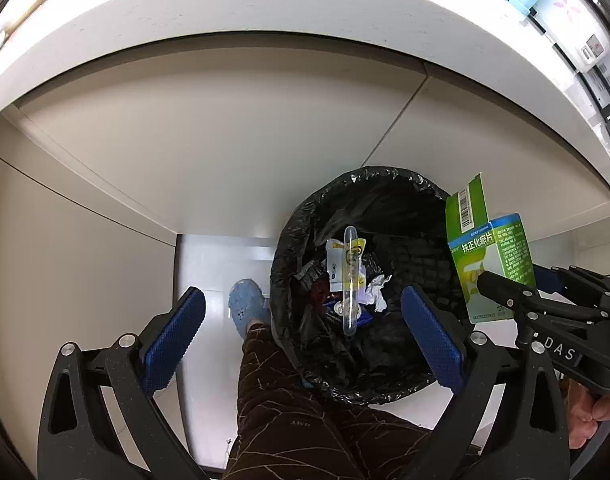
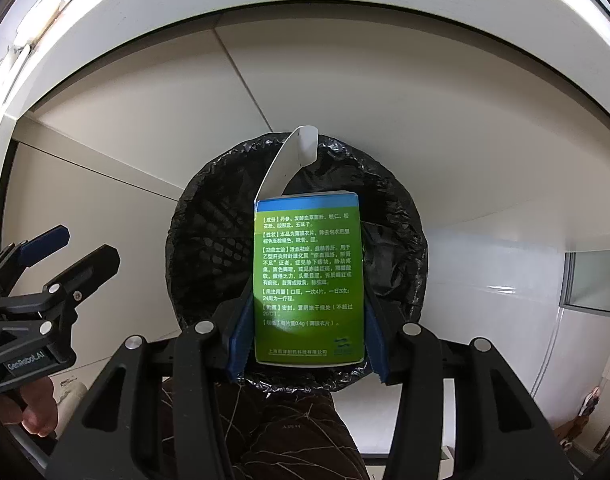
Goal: Collect trash
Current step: 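Open the right tool to drop the green medicine box into the bin, then move both open tools up to the counter toward the bubble wrap and milk carton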
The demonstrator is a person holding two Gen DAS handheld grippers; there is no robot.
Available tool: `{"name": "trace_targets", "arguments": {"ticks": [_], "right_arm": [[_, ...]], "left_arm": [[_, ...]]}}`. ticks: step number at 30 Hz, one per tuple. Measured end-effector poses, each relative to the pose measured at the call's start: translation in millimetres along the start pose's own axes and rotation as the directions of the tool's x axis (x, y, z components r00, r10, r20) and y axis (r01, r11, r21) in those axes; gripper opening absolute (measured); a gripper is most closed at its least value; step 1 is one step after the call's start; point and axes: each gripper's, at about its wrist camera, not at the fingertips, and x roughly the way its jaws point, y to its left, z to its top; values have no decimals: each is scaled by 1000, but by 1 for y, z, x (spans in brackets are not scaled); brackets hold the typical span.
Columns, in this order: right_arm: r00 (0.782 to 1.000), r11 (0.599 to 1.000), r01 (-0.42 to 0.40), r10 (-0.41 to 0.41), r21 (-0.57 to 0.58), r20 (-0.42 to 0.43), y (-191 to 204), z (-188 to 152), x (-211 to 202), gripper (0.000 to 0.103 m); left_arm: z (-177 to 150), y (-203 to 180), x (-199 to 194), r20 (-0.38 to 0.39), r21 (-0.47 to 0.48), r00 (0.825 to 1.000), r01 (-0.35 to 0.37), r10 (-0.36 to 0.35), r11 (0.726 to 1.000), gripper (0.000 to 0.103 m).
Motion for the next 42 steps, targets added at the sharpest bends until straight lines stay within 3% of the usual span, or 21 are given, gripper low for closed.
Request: {"name": "trace_targets", "arguments": {"ticks": [4,8,9,14,23,31,42], "right_arm": [[1000,1000,-6,6,10,2,3,4,0,47],[1000,1000,6,-6,10,26,5,7,-10,57],[999,1000,9,-9,9,39,5,8,-15,63],[994,1000,27,-27,-1,102,8,15,-43,71],[964,999,31,-40,39,263,-2,42,-111,89],[934,998,47,-62,51,351,-1,75,-145,95],[911,996,62,-85,72,404,-2,124,-166,95]], "left_arm": [[2,1,-3,-5,8,1000,12,-12,1000,96],[7,2,-10,-9,1,1000,29,-29,1000,96],[9,2,-14,-7,-3,999,32,-32,999,96],[21,-2,-41,30,-1,998,49,-49,999,96],[56,-3,-91,110,0,993,49,-49,999,97],[94,-3,-117,154,-8,987,55,-53,998,97],[146,5,-136,197,-2,979,50,-49,999,97]]}}
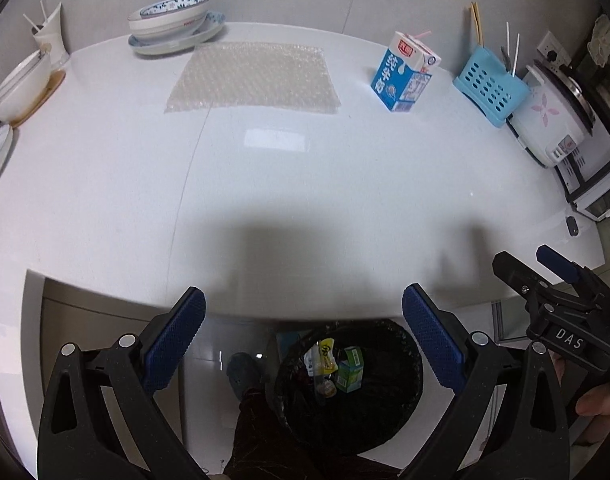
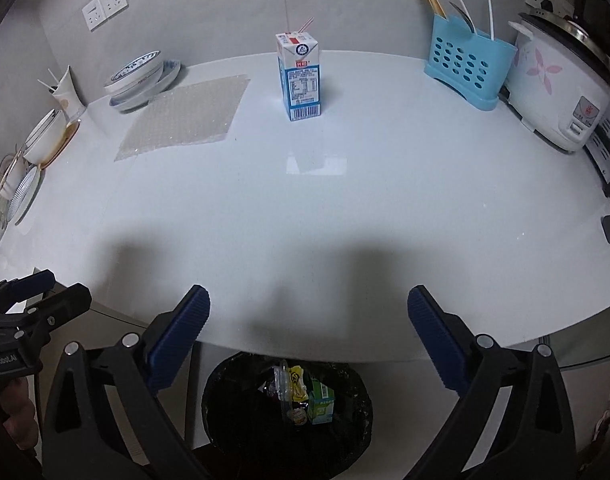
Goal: Collect trash
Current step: 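Move both open tools up to the counter toward the bubble wrap and milk carton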
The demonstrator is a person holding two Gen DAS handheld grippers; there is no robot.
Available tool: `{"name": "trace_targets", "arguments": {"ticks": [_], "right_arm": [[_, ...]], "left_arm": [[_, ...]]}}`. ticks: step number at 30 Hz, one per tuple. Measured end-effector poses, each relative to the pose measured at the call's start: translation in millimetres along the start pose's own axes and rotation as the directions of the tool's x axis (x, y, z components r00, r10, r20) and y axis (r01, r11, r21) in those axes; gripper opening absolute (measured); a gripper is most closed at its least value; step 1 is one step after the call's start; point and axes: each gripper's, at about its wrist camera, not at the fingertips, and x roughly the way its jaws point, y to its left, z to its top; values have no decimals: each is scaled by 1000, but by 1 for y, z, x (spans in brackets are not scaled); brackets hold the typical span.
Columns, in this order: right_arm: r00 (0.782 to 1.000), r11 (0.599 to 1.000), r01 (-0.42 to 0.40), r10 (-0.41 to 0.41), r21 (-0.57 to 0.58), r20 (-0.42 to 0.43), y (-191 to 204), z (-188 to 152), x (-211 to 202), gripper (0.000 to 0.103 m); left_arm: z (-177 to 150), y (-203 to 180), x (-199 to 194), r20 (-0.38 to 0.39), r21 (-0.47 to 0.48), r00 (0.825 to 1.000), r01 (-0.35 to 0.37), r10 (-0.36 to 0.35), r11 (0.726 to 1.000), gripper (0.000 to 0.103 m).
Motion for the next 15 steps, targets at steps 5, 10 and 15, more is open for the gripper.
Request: {"name": "trace_targets", "arguments": {"ticks": [5,10,15], "right_arm": [[1000,1000,5,-5,14,17,3,25,3,95],[999,999,16,-17,28,29,7,49,12,95],[999,999,36,-37,33,25,11,74,31,95]], "left_arm": [[24,9,7,-12,1,1000,-6,6,1000,97],[51,20,18,-28,2,1000,-8,8,1000,97],[83,34,34,-44,-8,999,-12,12,1000,97]]}}
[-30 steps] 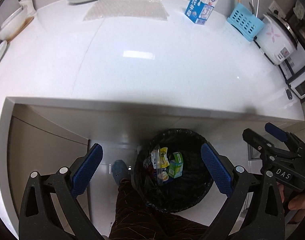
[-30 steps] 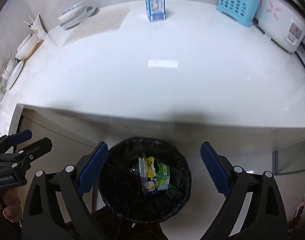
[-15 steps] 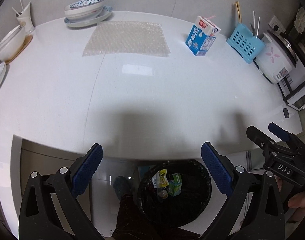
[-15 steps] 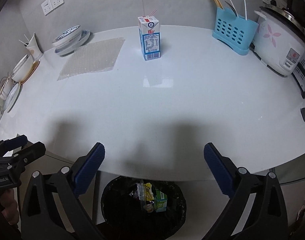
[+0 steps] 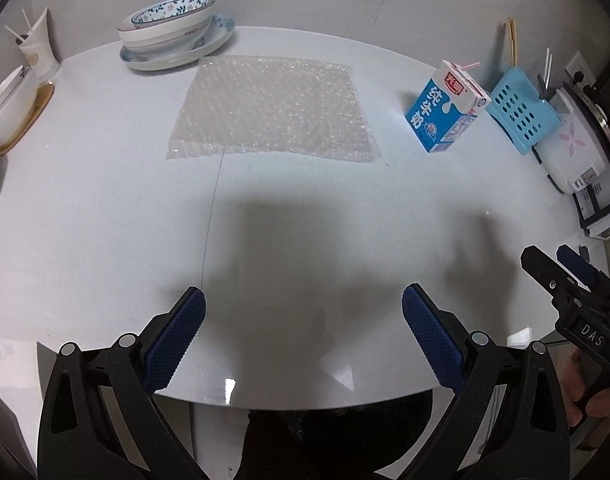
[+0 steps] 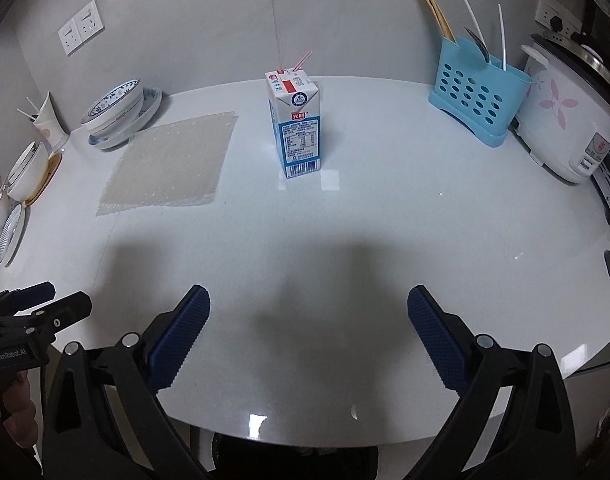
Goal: Collect trash
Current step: 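Move both open tools up to the counter toward the bubble wrap and milk carton, then grasp the bubble wrap with the left tool while the right tool grasps the milk carton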
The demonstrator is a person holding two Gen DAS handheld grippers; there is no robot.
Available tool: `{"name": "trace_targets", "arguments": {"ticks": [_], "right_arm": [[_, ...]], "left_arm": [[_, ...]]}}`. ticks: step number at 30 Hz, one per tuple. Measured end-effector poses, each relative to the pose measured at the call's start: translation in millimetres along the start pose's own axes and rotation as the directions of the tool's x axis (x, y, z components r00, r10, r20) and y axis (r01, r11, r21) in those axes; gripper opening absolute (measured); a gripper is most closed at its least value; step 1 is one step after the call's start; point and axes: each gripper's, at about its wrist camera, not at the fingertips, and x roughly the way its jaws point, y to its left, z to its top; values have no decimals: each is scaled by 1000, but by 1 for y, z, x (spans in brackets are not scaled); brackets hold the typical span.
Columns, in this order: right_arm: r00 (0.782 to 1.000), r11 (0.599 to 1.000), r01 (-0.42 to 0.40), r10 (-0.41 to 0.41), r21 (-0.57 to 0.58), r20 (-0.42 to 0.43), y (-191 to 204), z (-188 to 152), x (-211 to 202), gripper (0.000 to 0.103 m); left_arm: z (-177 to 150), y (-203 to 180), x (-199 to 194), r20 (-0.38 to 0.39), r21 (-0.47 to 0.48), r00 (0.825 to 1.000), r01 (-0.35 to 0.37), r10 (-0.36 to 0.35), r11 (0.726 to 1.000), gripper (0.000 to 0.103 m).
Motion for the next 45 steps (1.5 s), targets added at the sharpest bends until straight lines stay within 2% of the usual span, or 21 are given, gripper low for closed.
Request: {"name": "trace_targets", "arguments": {"ticks": [9,15,24,30,41,45], "right_arm": [[999,999,46,-46,8,-22,12,42,39,95],[997,994,82,-80,77,-21,20,71,66,95],[993,982,118,-114,149,-33,32,94,107,95],[990,975,143,-138,168,-40,29,109,123,95],[986,973,157,-145,170,-78,25,121,141,95],[988,978,144,-132,153,-86,25,124,145,85]], "left_arm": [[55,27,36,-39,-12,999,-32,31,999,97],[89,45,58,-61,-23,997,-54,53,998,97],[131,59,91,-87,-17,993,-80,78,997,96],[152,63,111,-114,-12,988,-106,104,994,96],[169,55,135,-148,27,976,-157,159,987,95],[171,55,137,-154,26,974,-167,169,986,93]]}}
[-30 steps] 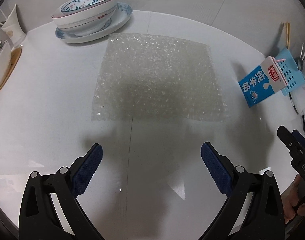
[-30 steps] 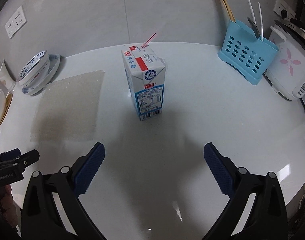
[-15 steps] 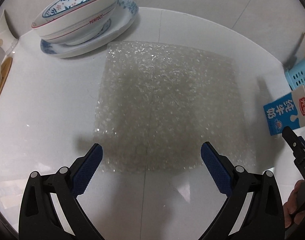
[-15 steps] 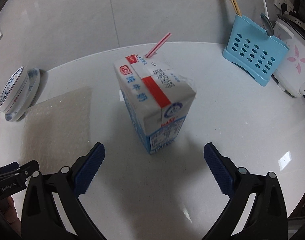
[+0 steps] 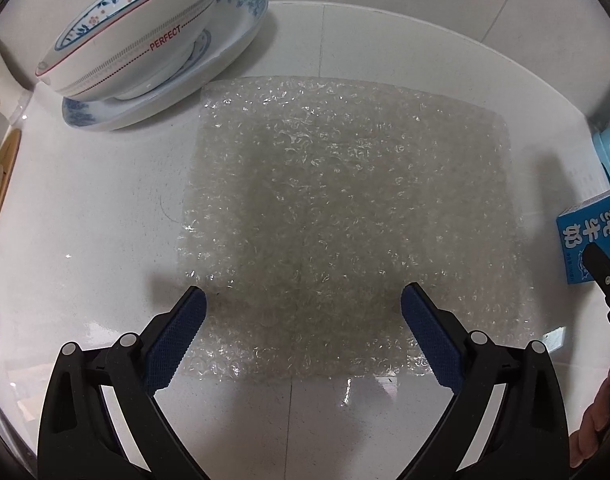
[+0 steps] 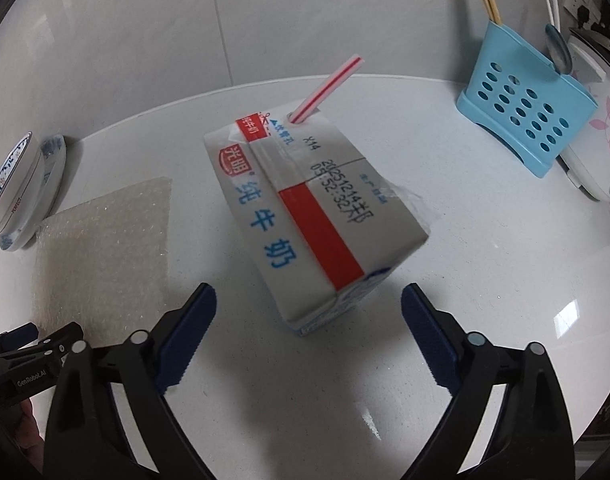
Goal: Collect trash
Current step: 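Grasp the bubble wrap with the left tool while the right tool grasps the milk carton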
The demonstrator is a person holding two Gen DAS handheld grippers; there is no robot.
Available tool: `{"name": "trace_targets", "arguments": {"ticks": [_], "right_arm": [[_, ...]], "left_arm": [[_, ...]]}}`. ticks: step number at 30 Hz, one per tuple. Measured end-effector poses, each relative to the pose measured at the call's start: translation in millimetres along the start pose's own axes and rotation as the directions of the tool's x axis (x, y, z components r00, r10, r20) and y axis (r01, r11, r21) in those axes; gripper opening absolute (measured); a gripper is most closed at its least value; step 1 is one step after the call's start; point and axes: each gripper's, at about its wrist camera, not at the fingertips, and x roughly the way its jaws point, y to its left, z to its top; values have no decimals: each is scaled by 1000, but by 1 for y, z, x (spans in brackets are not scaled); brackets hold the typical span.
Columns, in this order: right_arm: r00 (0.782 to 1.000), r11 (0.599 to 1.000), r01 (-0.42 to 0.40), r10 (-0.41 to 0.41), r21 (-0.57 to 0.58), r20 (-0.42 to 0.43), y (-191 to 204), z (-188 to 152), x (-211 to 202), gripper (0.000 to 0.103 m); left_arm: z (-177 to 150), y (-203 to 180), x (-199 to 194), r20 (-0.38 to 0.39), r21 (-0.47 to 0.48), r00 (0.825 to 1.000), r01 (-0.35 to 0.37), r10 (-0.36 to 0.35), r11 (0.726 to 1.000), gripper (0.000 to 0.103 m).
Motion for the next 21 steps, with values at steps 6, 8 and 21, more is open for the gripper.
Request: {"name": "trace_targets", "arguments": {"ticks": [6,8,21], "right_arm": [[1000,1000,2,-2,-2,-16,-4,2,6,71],[1000,1000,-4,4,-7,-16,-5,2,7,68],[1000,999,-9,8,-43,-11,-6,0,9,47]], "left_arm": [[0,-1,-2,-29,-6,999,-15,15,1000,80],[0,-2,-3,-36,-5,999,-19,18,1000,74],[-12,-16,-18,-47,16,999,-15,15,1000,19]]}}
